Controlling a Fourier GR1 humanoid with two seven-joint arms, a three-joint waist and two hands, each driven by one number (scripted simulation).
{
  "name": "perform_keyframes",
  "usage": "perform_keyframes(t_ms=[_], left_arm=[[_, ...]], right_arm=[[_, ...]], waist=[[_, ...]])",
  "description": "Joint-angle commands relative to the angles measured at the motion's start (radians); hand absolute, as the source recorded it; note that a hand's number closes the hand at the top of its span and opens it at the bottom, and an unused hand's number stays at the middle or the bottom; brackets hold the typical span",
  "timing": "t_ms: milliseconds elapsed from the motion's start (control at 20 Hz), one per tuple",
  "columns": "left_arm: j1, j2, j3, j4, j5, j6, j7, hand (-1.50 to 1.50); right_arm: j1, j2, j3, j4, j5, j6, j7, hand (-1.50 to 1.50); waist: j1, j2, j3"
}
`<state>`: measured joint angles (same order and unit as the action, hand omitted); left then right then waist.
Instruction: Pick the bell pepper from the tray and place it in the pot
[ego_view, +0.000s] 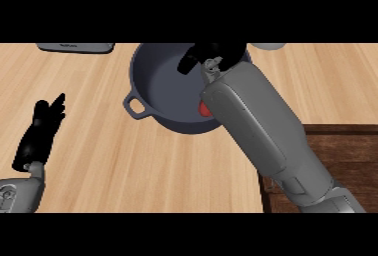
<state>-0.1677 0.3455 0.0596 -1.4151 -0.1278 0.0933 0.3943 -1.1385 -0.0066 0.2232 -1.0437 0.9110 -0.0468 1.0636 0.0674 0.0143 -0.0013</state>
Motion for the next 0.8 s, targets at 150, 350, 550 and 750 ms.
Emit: perform_keyframes(t_ms=[150, 350, 550, 750], left_arm=[[0.024, -0.046, -0.031, -0.002, -0.022, 0.023, -0.022, 0.00], [0.031, -0.033, -0.017, -0.023, -0.014, 0.017, -0.019, 0.00], [0.054, -0.001, 0.022, -0.024, 0.007, -0.003, -0.009, 0.00], [0.078, -0.019, 0.019, -0.039, -0.009, 0.022, -0.004, 0.00]], right_arm=[[0.015, 0.006, -0.004, 0.128, -0.141, -0.388, -0.044, -1.50], [0.031, 0.006, -0.025, 0.108, -0.105, -0.621, -0.096, -1.50], [0.046, 0.006, -0.042, 0.074, -0.075, -0.764, -0.091, -1.50], [0.136, 0.006, -0.038, -0.005, -0.010, -0.837, -0.080, -1.50]], waist=[[0.012, 0.004, 0.001], [-0.001, -0.002, 0.002], [-0.030, -0.012, 0.001], [-0.064, -0.020, 0.002]])
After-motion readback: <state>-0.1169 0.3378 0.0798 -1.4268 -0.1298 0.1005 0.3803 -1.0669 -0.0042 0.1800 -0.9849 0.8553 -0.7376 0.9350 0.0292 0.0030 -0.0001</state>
